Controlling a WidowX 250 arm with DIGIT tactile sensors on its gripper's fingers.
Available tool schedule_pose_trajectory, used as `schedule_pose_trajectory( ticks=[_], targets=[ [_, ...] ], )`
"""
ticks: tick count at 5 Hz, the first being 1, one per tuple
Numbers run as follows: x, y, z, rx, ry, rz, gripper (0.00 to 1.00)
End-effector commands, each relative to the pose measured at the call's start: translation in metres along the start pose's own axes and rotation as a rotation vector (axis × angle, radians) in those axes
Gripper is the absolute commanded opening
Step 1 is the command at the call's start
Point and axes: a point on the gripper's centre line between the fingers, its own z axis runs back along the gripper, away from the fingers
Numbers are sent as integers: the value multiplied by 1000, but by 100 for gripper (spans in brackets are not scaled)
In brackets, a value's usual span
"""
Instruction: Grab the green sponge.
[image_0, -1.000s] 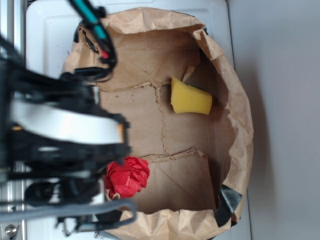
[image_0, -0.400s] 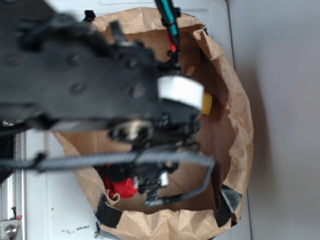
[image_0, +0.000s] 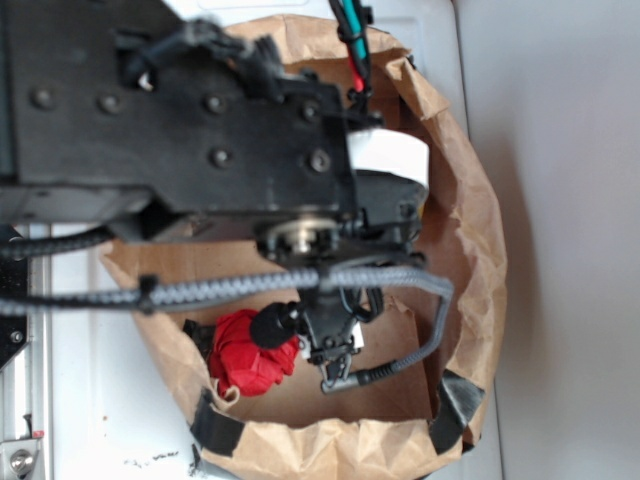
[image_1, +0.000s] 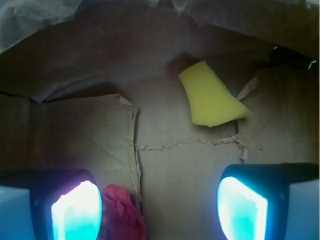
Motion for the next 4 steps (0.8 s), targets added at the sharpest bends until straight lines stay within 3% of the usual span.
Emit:
schedule_pose_trajectory(
  ticks=[1,2,4],
  targets=[
    [17,-1,17,-4,-69,0,100],
    [17,-1,17,-4,-69,0,100],
    [41,10,-22,29,-92,51,100]
  ],
)
